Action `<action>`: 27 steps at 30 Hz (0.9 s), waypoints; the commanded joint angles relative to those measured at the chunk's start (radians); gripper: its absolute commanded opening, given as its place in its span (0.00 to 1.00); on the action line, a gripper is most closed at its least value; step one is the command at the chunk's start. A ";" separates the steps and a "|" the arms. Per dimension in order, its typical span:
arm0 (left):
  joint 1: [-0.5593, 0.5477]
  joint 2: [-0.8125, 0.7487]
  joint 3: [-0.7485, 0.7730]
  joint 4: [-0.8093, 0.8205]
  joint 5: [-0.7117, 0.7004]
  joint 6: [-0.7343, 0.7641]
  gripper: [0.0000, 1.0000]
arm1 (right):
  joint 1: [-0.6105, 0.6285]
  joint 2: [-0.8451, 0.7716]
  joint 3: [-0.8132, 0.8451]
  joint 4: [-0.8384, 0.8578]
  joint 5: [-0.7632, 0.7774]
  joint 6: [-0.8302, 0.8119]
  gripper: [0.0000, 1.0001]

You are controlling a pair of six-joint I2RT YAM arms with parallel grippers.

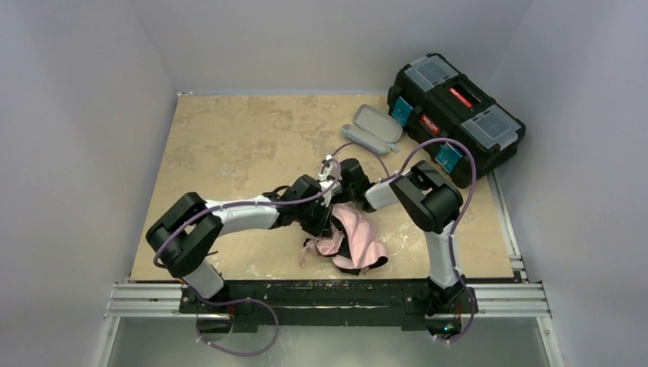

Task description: Put away the umbrella

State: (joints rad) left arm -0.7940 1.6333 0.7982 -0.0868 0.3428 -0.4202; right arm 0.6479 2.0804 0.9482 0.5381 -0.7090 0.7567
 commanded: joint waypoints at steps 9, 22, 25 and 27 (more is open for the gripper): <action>-0.125 -0.197 0.184 -0.490 -0.834 0.151 0.00 | 0.016 -0.142 0.242 -0.358 0.022 -0.102 0.00; -0.376 -0.039 0.228 -0.498 -1.309 0.158 0.00 | 0.017 -0.186 0.390 -0.477 0.018 -0.118 0.00; -0.433 0.047 0.242 -0.498 -1.341 0.099 0.00 | 0.017 -0.164 0.307 -0.414 0.010 -0.094 0.00; -0.461 0.124 0.271 -0.530 -1.332 0.047 0.00 | 0.018 -0.144 0.254 -0.377 0.010 -0.084 0.00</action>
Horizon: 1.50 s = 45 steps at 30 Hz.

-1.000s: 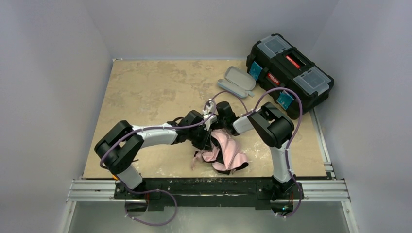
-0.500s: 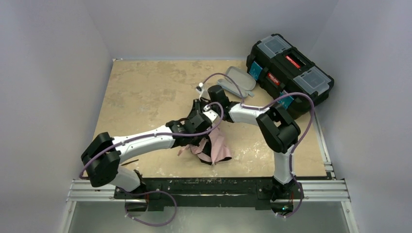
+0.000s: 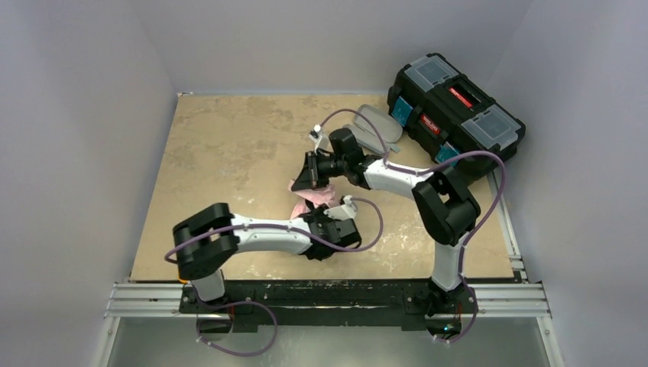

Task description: Put away the umbrella

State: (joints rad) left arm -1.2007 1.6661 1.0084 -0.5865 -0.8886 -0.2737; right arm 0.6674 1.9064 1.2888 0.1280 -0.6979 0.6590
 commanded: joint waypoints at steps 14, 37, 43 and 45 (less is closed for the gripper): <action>-0.162 0.395 0.101 0.019 0.026 -0.258 0.09 | 0.001 0.164 -0.427 0.313 0.037 0.095 0.00; -0.110 -0.141 -0.019 0.044 0.331 -0.072 0.79 | 0.001 0.178 -0.429 0.272 0.101 0.025 0.00; 0.063 -0.318 -0.072 0.089 0.654 -0.031 0.82 | 0.000 0.168 -0.421 0.261 0.098 0.020 0.00; 0.110 -0.347 -0.094 0.105 0.738 -0.018 0.82 | 0.000 0.164 -0.418 0.253 0.098 0.014 0.00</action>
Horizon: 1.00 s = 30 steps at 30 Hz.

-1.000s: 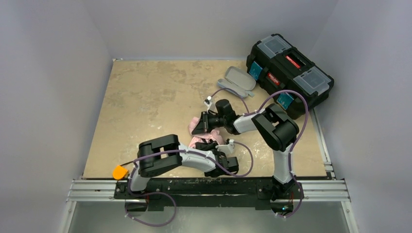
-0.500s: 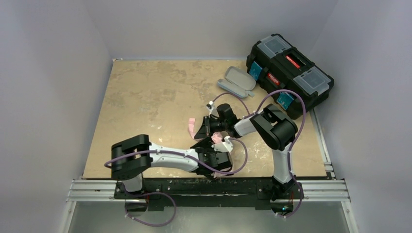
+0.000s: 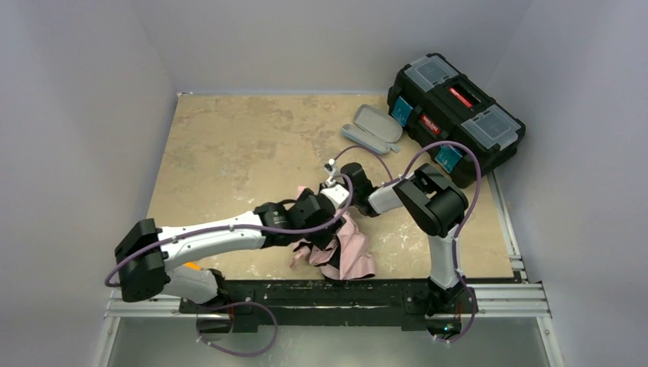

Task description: Put away the umbrella

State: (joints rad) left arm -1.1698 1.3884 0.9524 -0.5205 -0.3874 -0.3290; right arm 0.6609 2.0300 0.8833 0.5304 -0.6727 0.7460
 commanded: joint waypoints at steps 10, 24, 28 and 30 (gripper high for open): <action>0.252 -0.004 -0.171 0.207 0.572 0.002 0.78 | 0.007 0.032 0.003 -0.163 0.067 -0.074 0.00; 0.276 0.219 -0.174 0.263 0.433 0.003 0.00 | 0.006 0.019 0.076 -0.237 0.049 -0.084 0.00; 0.244 0.120 -0.088 0.090 0.168 0.046 0.00 | 0.006 -0.023 0.206 -0.353 0.043 -0.106 0.00; 0.227 0.090 -0.023 -0.006 0.022 0.071 0.00 | 0.006 -0.038 0.289 -0.419 0.038 -0.118 0.00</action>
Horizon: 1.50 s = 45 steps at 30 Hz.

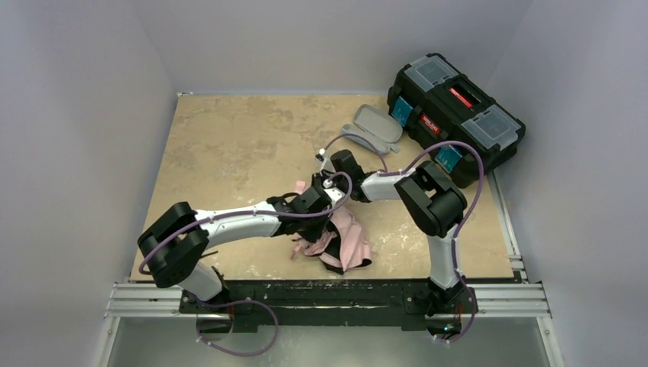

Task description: Put away the umbrella

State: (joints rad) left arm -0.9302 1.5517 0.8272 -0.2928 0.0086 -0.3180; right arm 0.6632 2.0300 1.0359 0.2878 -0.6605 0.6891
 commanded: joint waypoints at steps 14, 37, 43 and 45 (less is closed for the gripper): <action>-0.194 0.135 0.410 -0.576 -1.120 0.018 0.00 | 0.000 -0.129 0.347 -0.282 -0.019 -0.062 0.00; -0.417 0.465 0.349 -0.465 -0.821 -0.221 0.52 | 0.001 0.025 -0.206 0.188 -0.014 0.031 0.00; -0.415 0.258 0.329 -0.498 -0.749 -0.188 0.70 | 0.001 0.024 -0.188 0.168 -0.011 0.017 0.00; -0.410 0.182 0.334 -0.511 -0.733 -0.180 0.72 | 0.000 0.022 -0.186 0.164 -0.010 0.014 0.00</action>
State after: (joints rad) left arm -1.3380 1.8633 1.1622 -0.8539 -0.8650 -0.5064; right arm 0.6556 1.9896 0.8814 0.5961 -0.7296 0.7662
